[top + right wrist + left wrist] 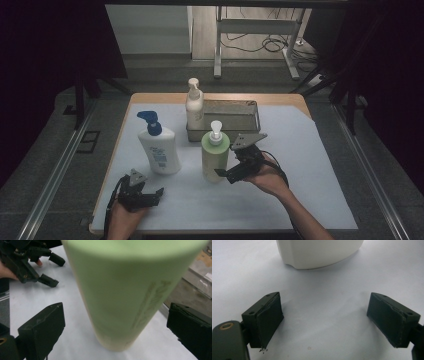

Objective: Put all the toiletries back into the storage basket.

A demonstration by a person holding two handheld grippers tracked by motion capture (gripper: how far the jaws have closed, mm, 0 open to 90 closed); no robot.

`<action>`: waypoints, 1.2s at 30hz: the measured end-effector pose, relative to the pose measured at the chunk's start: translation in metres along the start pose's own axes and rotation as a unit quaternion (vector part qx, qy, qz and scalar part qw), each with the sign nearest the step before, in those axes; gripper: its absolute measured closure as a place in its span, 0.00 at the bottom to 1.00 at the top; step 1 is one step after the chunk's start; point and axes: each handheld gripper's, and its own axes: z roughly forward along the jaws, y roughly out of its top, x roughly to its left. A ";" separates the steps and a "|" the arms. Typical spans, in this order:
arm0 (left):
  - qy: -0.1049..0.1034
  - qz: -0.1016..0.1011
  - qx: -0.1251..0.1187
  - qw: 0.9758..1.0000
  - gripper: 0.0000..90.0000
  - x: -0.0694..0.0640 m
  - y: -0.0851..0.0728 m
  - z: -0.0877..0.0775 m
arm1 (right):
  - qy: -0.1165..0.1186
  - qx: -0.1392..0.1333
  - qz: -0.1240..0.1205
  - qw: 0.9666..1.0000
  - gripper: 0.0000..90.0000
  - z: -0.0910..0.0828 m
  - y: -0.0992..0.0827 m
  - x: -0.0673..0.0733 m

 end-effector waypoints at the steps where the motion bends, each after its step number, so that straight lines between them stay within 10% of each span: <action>1: 0.000 0.000 0.000 1.000 0.14 0.000 0.000 0.000 | -0.001 -0.002 -0.001 1.000 0.02 0.001 0.001 0.000; 36: 0.000 0.000 0.000 1.000 0.14 0.000 0.000 0.000 | -0.027 -0.019 0.004 0.999 0.14 0.020 0.013 0.001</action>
